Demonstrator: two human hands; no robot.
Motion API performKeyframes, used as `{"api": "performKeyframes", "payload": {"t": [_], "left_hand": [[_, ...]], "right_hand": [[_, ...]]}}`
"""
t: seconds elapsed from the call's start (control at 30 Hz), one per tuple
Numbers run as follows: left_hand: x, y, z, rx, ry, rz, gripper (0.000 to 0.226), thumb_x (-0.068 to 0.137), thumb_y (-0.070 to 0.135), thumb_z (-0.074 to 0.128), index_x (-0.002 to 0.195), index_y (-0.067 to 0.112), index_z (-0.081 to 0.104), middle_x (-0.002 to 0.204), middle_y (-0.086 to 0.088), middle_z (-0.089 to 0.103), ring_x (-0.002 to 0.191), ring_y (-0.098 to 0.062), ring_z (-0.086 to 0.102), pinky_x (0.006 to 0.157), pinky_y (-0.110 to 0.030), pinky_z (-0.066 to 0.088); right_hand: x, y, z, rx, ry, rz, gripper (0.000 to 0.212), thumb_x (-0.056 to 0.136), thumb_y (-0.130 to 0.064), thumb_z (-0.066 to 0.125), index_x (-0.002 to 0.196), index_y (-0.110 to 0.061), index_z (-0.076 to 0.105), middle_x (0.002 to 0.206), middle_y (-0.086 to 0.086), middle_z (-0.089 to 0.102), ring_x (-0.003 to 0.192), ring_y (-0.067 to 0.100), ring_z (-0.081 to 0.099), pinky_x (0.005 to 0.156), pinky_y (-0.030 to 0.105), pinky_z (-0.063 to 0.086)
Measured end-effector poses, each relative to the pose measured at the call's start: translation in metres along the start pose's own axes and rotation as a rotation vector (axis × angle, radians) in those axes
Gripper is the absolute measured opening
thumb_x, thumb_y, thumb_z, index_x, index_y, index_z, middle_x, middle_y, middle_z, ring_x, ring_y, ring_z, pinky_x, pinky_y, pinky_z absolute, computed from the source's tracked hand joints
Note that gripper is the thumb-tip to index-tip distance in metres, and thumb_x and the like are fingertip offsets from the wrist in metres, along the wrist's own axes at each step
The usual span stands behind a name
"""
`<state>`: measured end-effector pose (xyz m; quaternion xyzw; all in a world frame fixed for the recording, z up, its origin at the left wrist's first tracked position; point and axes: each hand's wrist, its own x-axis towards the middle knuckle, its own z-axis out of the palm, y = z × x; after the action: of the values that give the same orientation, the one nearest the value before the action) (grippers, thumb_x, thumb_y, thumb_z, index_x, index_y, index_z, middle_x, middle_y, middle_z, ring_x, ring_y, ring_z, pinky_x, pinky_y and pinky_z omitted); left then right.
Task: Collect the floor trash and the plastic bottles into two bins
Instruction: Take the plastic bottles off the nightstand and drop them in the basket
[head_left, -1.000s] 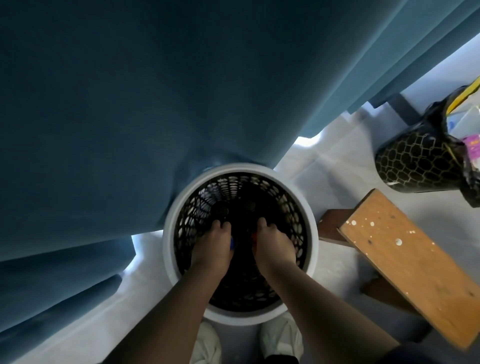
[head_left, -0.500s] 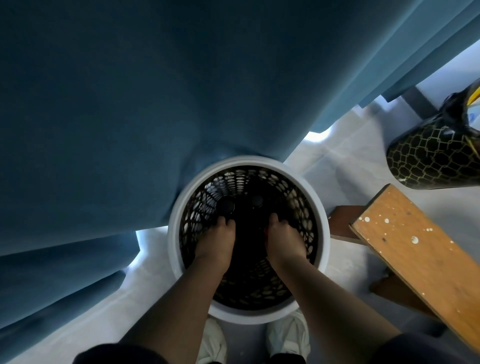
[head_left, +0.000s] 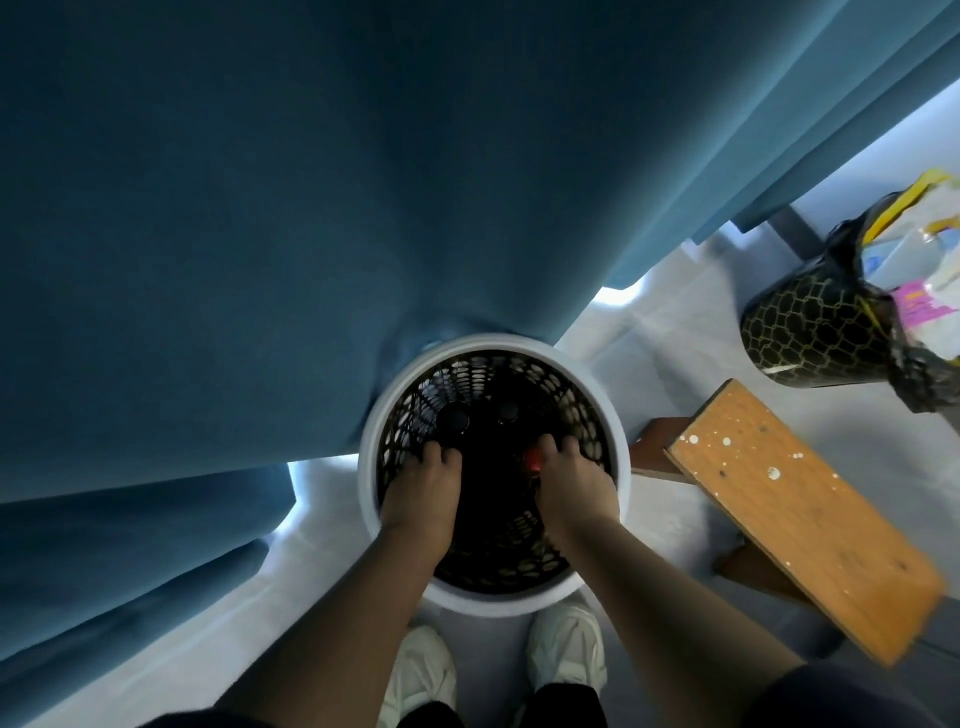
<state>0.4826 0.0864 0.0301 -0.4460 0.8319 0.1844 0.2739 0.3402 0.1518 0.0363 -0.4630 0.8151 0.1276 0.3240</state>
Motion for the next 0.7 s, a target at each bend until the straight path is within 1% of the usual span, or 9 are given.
{"api": "performKeyframes", "payload": {"t": [0.13, 0.23, 0.3, 0.33, 0.4, 0.43, 0.5, 0.63, 0.7], "left_hand": [[-0.064, -0.004, -0.063, -0.005, 0.033, 0.113, 0.050, 0.087, 0.014, 0.058, 0.133, 0.014, 0.039, 0.136, -0.009, 0.037, 0.125, -0.028, 0.040, 0.095, -0.036, 0.042], [-0.122, -0.008, -0.120, 0.044, 0.070, 0.161, 0.065, 0.085, 0.024, 0.061, 0.142, 0.015, 0.031, 0.152, -0.011, 0.021, 0.139, -0.028, 0.025, 0.102, -0.038, 0.037], [-0.165, -0.009, -0.158, 0.078, 0.076, 0.146, 0.070, 0.086, 0.028, 0.062, 0.145, 0.016, 0.026, 0.156, -0.013, 0.014, 0.144, -0.029, 0.017, 0.109, -0.042, 0.030], [-0.187, -0.010, -0.177, 0.088, 0.111, 0.137, 0.073, 0.083, 0.028, 0.066, 0.145, 0.017, 0.029, 0.157, -0.014, 0.017, 0.144, -0.031, 0.019, 0.110, -0.045, 0.029], [-0.236, -0.011, -0.217, 0.091, 0.195, 0.099, 0.083, 0.061, 0.030, 0.084, 0.136, 0.019, 0.049, 0.148, -0.014, 0.039, 0.135, -0.034, 0.040, 0.102, -0.052, 0.039], [-0.261, -0.012, -0.236, 0.093, 0.211, 0.080, 0.090, 0.048, 0.033, 0.089, 0.131, 0.019, 0.056, 0.142, -0.014, 0.048, 0.129, -0.034, 0.048, 0.097, -0.055, 0.043], [-0.310, -0.014, -0.267, 0.077, 0.254, 0.048, 0.103, 0.040, 0.045, 0.090, 0.133, 0.019, 0.054, 0.142, -0.014, 0.047, 0.129, -0.038, 0.047, 0.096, -0.062, 0.040], [-0.402, -0.009, -0.314, 0.015, 0.432, -0.099, 0.110, 0.053, 0.065, 0.076, 0.145, 0.023, 0.033, 0.154, -0.014, 0.028, 0.140, -0.041, 0.026, 0.104, -0.067, 0.024], [-0.440, -0.006, -0.329, -0.024, 0.507, -0.199, 0.108, 0.059, 0.069, 0.070, 0.147, 0.024, 0.027, 0.156, -0.013, 0.022, 0.141, -0.039, 0.017, 0.105, -0.068, 0.020]], "right_hand": [[-0.063, -0.002, -0.055, -0.152, 0.014, -0.088, 0.056, 0.094, -0.029, 0.047, 0.145, -0.022, 0.025, 0.144, 0.010, 0.033, 0.131, 0.031, 0.036, 0.095, 0.041, 0.041], [-0.119, -0.007, -0.110, -0.272, 0.010, -0.156, 0.072, 0.094, -0.046, 0.045, 0.152, -0.026, 0.006, 0.159, 0.010, 0.007, 0.146, 0.033, 0.009, 0.112, 0.050, 0.021], [-0.159, -0.012, -0.149, -0.321, 0.049, -0.205, 0.076, 0.094, -0.052, 0.042, 0.152, -0.027, 0.000, 0.160, 0.010, -0.002, 0.147, 0.035, -0.001, 0.114, 0.056, 0.008], [-0.180, -0.015, -0.170, -0.335, 0.071, -0.229, 0.077, 0.094, -0.053, 0.041, 0.152, -0.028, -0.002, 0.160, 0.010, -0.005, 0.147, 0.035, -0.006, 0.114, 0.058, 0.003], [-0.223, -0.023, -0.209, -0.337, 0.118, -0.273, 0.079, 0.093, -0.055, 0.042, 0.152, -0.030, -0.003, 0.160, 0.010, -0.008, 0.146, 0.035, -0.011, 0.113, 0.061, -0.003], [-0.245, -0.026, -0.228, -0.330, 0.162, -0.303, 0.080, 0.091, -0.056, 0.046, 0.152, -0.031, 0.001, 0.160, 0.010, -0.005, 0.146, 0.036, -0.009, 0.112, 0.063, -0.003], [-0.287, -0.031, -0.266, -0.335, 0.262, -0.354, 0.083, 0.082, -0.059, 0.058, 0.150, -0.031, 0.019, 0.159, 0.011, 0.013, 0.146, 0.037, 0.005, 0.110, 0.067, 0.007], [-0.357, -0.035, -0.327, -0.355, 0.409, -0.432, 0.085, 0.068, -0.061, 0.069, 0.141, -0.027, 0.043, 0.152, 0.014, 0.034, 0.140, 0.041, 0.028, 0.104, 0.069, 0.024], [-0.382, -0.044, -0.355, -0.360, 0.496, -0.492, 0.084, 0.069, -0.063, 0.067, 0.141, -0.028, 0.043, 0.152, 0.014, 0.034, 0.139, 0.042, 0.029, 0.103, 0.069, 0.026]]}}
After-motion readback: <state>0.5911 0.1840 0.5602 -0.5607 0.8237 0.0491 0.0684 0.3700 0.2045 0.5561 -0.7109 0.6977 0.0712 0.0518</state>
